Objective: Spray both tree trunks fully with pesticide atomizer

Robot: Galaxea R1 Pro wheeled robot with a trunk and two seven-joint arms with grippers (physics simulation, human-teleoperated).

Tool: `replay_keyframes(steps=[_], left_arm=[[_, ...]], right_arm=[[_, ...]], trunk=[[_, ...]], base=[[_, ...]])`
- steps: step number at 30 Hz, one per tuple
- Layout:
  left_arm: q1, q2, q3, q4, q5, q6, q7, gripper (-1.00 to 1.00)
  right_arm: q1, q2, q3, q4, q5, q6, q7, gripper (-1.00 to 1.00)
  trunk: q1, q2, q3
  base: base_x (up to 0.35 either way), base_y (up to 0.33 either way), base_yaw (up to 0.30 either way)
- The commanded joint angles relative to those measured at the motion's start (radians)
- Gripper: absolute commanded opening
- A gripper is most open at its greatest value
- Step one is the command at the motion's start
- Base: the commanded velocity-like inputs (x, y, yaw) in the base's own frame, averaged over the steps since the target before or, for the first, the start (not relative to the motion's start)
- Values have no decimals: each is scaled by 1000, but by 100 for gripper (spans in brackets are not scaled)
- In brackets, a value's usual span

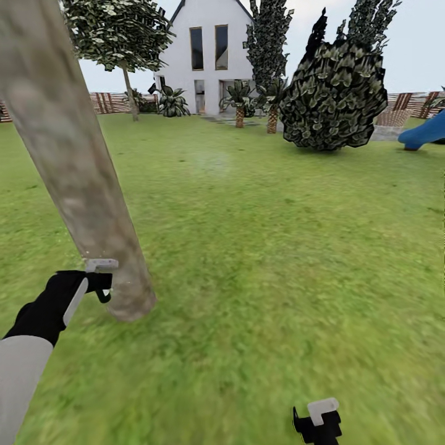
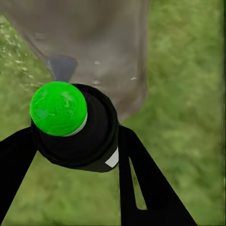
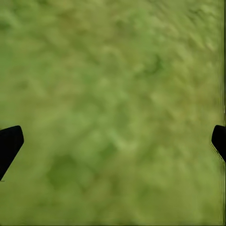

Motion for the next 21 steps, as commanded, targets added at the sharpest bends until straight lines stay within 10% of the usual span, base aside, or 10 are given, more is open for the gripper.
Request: replay_keyframes(steps=[1,21], left_arm=[[0,-1,0,0,-1,0,1,-100],[1,3,8,10,1,-2,8,-100]], right_arm=[[0,0,0,0,0,0,0,100],[0,0,0,0,-2,0,1,100]], trunk=[[0,0,0],[0,0,0]], base=[[0,-273,0],[46,-260,131]])
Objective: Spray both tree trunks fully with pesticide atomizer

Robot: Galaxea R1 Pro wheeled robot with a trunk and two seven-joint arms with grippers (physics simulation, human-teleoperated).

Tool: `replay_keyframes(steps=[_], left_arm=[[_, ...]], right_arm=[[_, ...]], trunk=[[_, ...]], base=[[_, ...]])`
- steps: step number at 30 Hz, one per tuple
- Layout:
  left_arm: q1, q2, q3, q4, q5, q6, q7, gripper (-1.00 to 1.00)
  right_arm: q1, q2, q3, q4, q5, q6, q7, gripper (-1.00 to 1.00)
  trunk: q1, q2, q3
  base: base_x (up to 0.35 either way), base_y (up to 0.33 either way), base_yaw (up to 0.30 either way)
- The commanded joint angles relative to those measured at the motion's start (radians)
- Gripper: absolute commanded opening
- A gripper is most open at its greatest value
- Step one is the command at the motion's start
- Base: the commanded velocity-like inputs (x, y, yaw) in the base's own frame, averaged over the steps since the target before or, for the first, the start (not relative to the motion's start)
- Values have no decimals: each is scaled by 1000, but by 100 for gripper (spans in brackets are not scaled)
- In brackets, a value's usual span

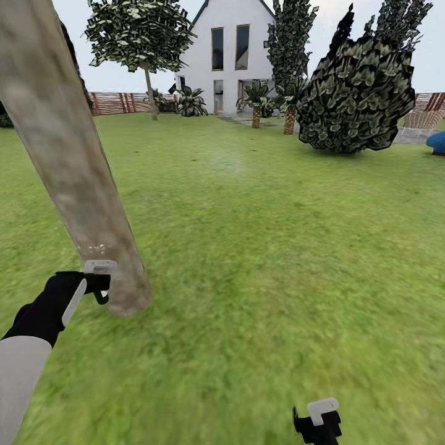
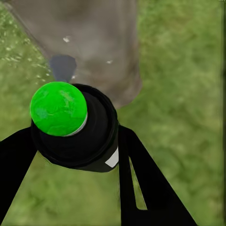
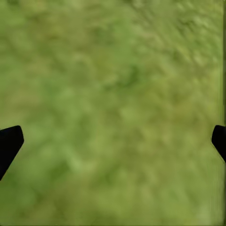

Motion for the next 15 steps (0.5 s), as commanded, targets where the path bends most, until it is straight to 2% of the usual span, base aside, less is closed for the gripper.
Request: replay_keyframes(steps=[1,4,5,7,8,9,13,15], left_arm=[[0,0,0,2,0,-1,1,-100],[2,1,1,6,-1,-1,1,-100],[18,10,19,7,-2,-2,11,-100],[73,18,97,7,-2,-9,46,-100],[87,19,124,8,-3,-12,52,-100],[124,24,142,7,-5,-13,56,-100],[132,20,136,6,-3,-14,58,-100],[133,28,144,8,-2,-14,57,-100]], right_arm=[[0,0,0,0,0,0,0,100],[0,0,0,0,0,0,0,100],[0,0,0,0,0,0,0,100],[0,0,0,0,0,0,-1,100],[0,0,0,0,0,0,-1,100],[0,0,0,0,0,0,0,100],[0,0,0,0,0,0,0,100],[0,0,0,0,0,0,0,100]], trunk=[[0,0,0],[0,0,0],[0,0,0],[0,0,0],[0,0,0],[0,0,0],[0,0,0],[0,0,0]], base=[[237,-180,0],[238,-178,5],[236,-176,163],[236,-172,244],[235,-171,270],[235,-170,276],[235,-170,277],[235,-170,172]])
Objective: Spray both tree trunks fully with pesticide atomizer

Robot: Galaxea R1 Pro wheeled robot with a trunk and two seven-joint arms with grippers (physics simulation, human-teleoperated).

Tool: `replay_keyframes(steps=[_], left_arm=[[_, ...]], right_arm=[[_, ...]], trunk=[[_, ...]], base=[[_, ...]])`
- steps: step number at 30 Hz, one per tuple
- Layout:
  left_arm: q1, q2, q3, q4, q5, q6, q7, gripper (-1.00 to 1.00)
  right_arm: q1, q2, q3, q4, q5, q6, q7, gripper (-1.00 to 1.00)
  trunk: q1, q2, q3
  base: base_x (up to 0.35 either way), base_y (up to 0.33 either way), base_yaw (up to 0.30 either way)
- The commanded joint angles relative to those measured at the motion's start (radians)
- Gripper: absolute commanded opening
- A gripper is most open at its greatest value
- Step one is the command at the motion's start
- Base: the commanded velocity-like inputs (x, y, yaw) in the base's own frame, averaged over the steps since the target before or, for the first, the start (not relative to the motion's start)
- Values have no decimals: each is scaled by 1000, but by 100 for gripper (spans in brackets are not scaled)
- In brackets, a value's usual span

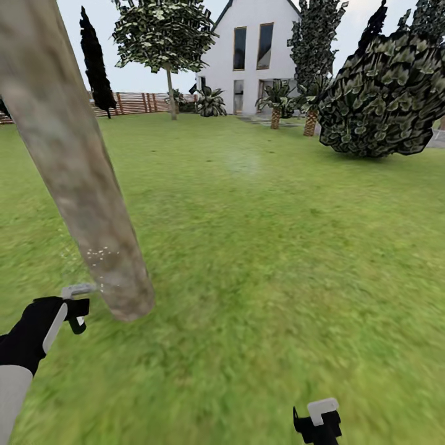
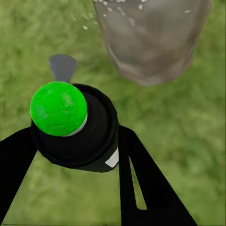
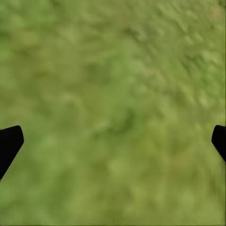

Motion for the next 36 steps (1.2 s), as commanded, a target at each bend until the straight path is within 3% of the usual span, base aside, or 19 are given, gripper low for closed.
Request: replay_keyframes(steps=[1,7,18,20,22,23,31,36], left_arm=[[0,2,2,0,3,0,-1,-100],[1,-28,-10,-1,5,-2,-1,-100],[35,-31,-8,1,2,-6,4,-100],[38,-33,-9,26,4,-41,4,-100],[37,-36,-11,122,2,-154,2,-100],[37,-37,-10,132,3,-168,1,-100],[39,-38,-9,145,3,-187,2,-100],[39,-40,-9,146,8,-190,2,-100]], right_arm=[[0,0,0,0,0,0,0,100],[0,0,0,0,0,0,0,100],[0,1,0,0,1,0,0,100],[0,4,0,0,1,0,0,100],[0,1,0,1,0,0,-1,100],[0,1,0,1,0,0,-1,100],[0,3,0,2,0,0,1,100],[0,5,0,2,0,0,1,100]], trunk=[[0,0,0],[0,0,0],[0,0,0],[0,0,0],[0,0,0],[0,0,0],[0,0,0],[0,0,0]], base=[[235,-170,39],[178,-211,6],[-26,-152,170],[82,-180,98],[169,-227,12],[190,-229,3],[69,-262,8],[194,-227,236]])
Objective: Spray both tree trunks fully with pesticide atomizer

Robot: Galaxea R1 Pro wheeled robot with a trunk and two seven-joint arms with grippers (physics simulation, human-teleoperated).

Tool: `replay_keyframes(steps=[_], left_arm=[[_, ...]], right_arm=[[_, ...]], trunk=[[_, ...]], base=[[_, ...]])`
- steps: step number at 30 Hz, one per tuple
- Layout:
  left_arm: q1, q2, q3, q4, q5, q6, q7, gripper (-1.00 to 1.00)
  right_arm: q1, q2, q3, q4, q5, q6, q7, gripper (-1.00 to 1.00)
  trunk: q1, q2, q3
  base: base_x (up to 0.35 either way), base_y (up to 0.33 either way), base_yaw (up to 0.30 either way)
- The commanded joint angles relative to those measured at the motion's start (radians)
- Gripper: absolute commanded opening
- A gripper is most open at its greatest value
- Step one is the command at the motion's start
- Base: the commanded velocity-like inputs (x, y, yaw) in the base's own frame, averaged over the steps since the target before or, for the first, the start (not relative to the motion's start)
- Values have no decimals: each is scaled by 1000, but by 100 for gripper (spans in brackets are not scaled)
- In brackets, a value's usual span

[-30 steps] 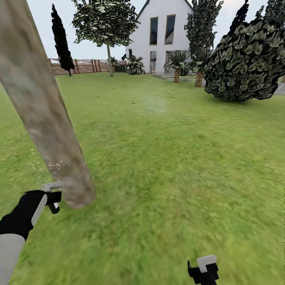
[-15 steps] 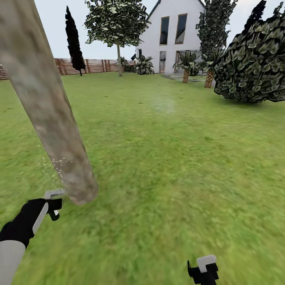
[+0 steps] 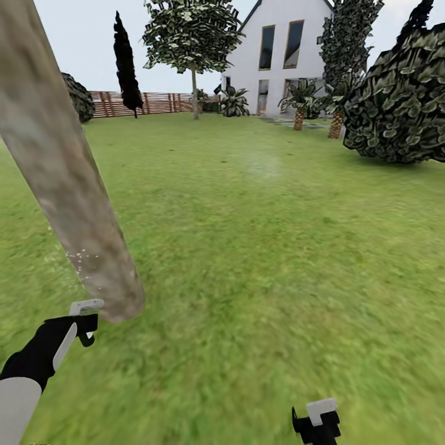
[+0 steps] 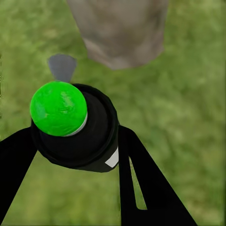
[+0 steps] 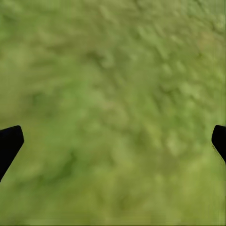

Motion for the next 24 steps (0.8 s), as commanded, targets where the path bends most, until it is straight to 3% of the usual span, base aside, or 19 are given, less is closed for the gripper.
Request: replay_keyframes(steps=[1,5,13,16,20,24], left_arm=[[0,-1,0,0,-1,0,0,-100],[0,-1,-1,0,-2,0,0,-100],[0,-1,1,0,5,0,0,-100],[0,1,4,39,-3,-2,0,-100],[0,3,7,92,-5,-76,2,-100],[0,4,7,95,-5,-82,3,-100]], right_arm=[[0,0,0,0,0,0,0,100],[0,0,0,0,0,0,1,100],[0,0,0,0,0,0,1,100],[0,0,0,0,0,0,1,100],[0,0,0,0,0,0,1,100],[0,0,0,0,0,0,1,100]], trunk=[[0,0,0],[0,0,0],[0,0,0],[0,0,0],[0,0,0],[0,0,0]], base=[[218,-208,274],[208,-212,215],[38,-263,9],[12,-272,129],[234,-151,270],[326,-27,226]])
